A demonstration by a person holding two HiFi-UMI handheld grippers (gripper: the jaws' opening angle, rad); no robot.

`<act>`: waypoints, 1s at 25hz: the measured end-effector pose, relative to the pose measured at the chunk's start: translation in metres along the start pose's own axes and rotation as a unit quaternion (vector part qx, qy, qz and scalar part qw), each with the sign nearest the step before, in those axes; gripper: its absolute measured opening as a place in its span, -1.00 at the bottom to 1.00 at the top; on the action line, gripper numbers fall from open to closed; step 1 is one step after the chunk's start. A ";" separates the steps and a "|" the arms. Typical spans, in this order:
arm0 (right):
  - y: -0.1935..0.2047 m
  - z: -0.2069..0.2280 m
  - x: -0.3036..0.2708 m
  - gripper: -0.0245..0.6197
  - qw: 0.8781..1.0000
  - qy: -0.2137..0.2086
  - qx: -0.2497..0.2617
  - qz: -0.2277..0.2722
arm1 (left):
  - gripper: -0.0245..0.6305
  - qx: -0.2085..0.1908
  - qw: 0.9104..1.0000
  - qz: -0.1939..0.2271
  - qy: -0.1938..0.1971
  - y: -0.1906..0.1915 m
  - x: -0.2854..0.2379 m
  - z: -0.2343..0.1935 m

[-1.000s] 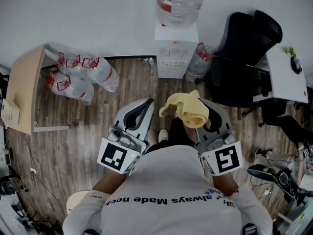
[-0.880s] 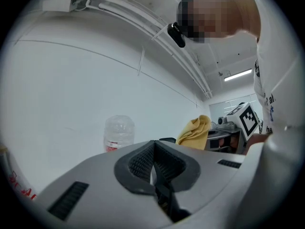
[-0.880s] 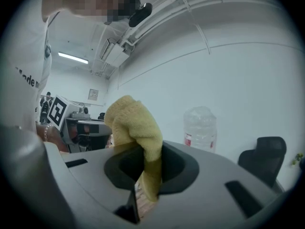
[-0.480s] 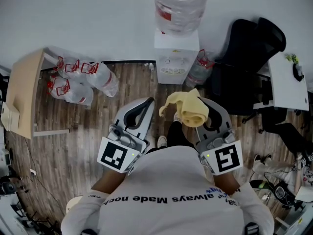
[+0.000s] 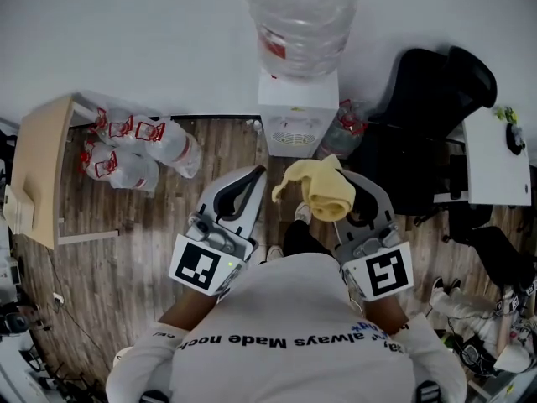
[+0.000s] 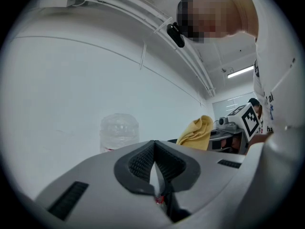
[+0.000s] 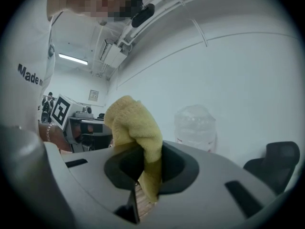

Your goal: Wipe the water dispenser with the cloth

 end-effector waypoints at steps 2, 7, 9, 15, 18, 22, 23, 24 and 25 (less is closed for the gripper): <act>0.001 0.011 -0.009 -0.73 1.000 -0.005 -0.002 0.004 | -0.87 0.004 1.000 0.002 -0.003 0.002 -0.016 -0.005; 0.006 0.043 -0.022 -0.73 1.000 -0.008 -0.005 0.006 | -0.87 -0.002 1.000 0.004 -0.010 0.006 -0.051 -0.010; 0.008 0.058 -0.027 -0.73 1.000 -0.008 -0.008 0.005 | -0.87 -0.002 1.000 0.002 -0.016 0.009 -0.063 -0.014; 0.011 0.094 -0.045 -0.73 1.000 -0.006 -0.013 0.003 | -0.87 0.004 1.000 -0.006 -0.026 0.018 -0.098 -0.026; 0.015 0.108 -0.049 -0.73 1.000 -0.008 -0.014 -0.001 | -0.87 0.005 1.000 -0.005 -0.029 0.020 -0.113 -0.028; 0.019 0.121 -0.056 -0.73 1.000 -0.013 -0.013 -0.003 | -0.87 0.005 0.999 -0.004 -0.035 0.022 -0.126 -0.031; 0.019 0.123 -0.058 -0.73 1.000 -0.013 -0.014 -0.003 | -0.87 0.006 0.999 -0.005 -0.037 0.023 -0.128 -0.033; 0.020 0.125 -0.060 -0.73 1.000 -0.014 -0.014 -0.004 | -0.87 0.007 0.999 -0.007 -0.038 0.024 -0.129 -0.034; 0.021 0.126 -0.061 -0.73 1.000 -0.015 -0.014 -0.005 | -0.87 0.006 0.999 -0.010 -0.039 0.026 -0.130 -0.035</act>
Point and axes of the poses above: the fingertips, and each gripper's own axes: x backward along the fingers, z to its right, y out of its underside, the point moved 3 cm from there along x, backward along the fingers, and after that the axes turned 4 degrees about y, right-handed, at the moved point
